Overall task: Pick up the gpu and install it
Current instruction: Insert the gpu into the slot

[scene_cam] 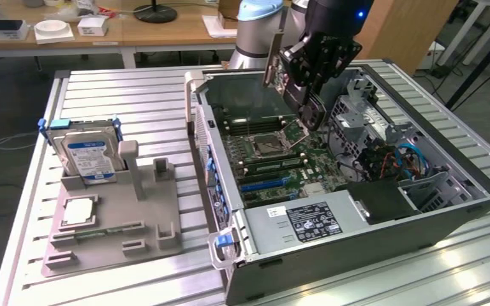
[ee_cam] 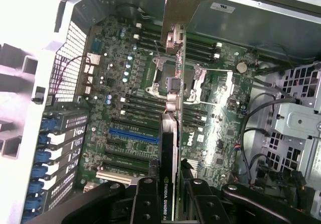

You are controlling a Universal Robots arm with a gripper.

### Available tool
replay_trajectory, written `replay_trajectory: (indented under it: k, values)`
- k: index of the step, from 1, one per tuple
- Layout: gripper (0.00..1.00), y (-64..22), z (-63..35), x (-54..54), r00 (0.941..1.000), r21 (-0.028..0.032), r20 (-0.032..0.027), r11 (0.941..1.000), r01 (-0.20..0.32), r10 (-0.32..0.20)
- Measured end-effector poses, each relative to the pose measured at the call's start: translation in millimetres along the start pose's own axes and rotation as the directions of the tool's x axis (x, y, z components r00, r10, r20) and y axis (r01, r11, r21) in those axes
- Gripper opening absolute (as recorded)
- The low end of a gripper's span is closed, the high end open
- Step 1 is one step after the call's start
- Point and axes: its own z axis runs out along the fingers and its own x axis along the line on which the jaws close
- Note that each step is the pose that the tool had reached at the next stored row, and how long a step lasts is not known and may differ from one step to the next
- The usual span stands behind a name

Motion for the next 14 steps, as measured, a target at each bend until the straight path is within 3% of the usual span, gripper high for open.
replay_trajectory:
  k: [14]
  values:
    - [0.26,-0.1,1.7,0.0,0.9988,-0.0012,-0.0024,0.9988,0.049,-0.049]
